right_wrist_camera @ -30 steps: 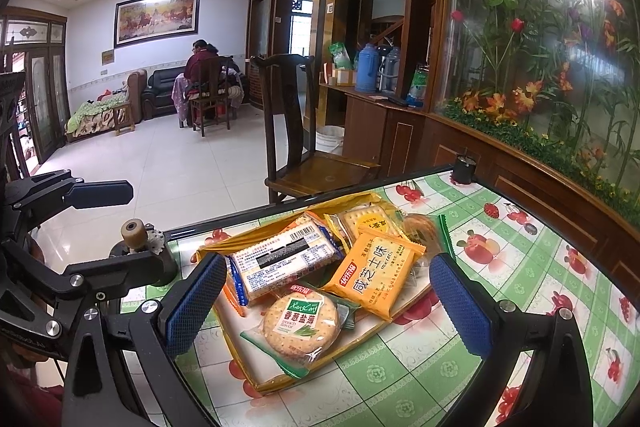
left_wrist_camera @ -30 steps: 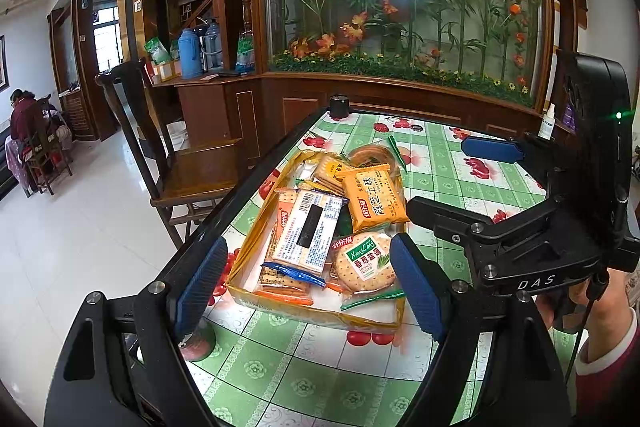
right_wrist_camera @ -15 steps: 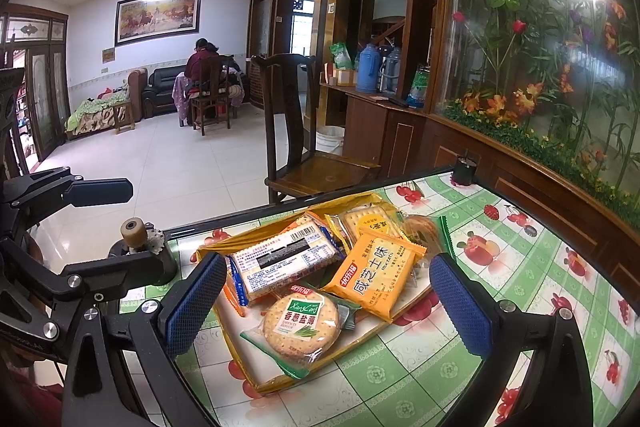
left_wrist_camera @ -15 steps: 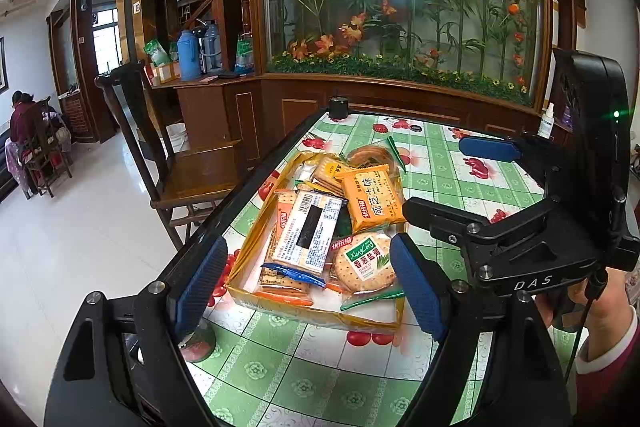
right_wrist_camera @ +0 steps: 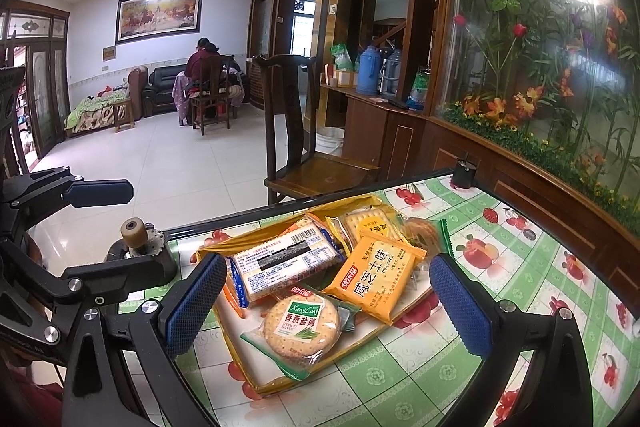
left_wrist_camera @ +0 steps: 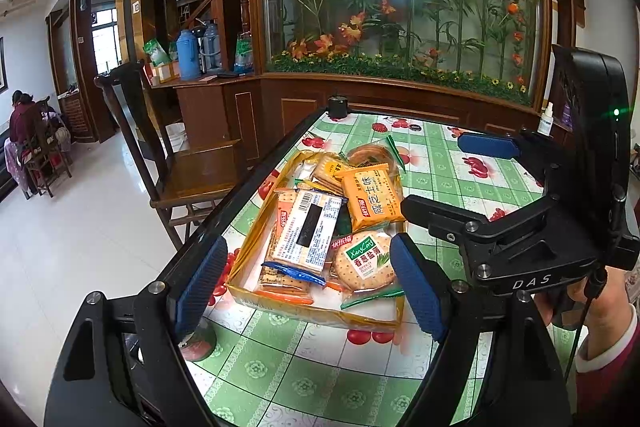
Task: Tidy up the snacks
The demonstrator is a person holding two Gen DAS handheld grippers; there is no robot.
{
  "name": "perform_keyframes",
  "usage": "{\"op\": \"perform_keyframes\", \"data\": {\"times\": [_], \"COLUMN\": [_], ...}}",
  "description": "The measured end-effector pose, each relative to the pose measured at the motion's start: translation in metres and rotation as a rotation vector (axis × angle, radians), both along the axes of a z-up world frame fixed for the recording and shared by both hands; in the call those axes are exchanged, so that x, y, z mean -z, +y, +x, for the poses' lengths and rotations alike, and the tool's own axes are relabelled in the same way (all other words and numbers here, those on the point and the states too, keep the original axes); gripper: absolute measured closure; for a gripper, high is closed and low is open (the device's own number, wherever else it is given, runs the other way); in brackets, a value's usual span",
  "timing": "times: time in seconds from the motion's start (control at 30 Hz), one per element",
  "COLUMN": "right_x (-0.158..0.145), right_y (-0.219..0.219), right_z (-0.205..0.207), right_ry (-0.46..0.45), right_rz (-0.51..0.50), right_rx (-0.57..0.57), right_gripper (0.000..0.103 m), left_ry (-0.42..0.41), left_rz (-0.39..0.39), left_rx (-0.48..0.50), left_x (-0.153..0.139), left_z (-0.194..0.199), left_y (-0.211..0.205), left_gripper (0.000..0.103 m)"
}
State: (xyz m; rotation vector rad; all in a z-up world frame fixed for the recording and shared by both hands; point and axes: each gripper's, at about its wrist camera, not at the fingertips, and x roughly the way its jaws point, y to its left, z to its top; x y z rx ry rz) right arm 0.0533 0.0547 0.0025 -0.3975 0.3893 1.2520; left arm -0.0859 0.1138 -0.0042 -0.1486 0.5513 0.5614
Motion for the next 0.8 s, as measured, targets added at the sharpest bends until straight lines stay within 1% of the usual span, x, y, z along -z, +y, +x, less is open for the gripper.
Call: {"op": "perform_keyframes", "data": {"times": [0.6,0.8], "right_x": [-0.0019,-0.0030], "right_y": [0.0009,0.0006], "right_z": [-0.0001,0.0000], "right_ry": [-0.002,0.002], "right_rz": [-0.001,0.001], "right_rx": [-0.005,-0.008], "right_gripper": [0.001,0.001], "left_ry": [-0.005,-0.024], "left_rz": [-0.004,0.030], "left_rx": [0.002,0.017], "left_x": [-0.0026,-0.0049], "left_z": [-0.0027,-0.0068], "left_y": [0.0002,-0.0002], "left_gripper": [0.019,0.019]}}
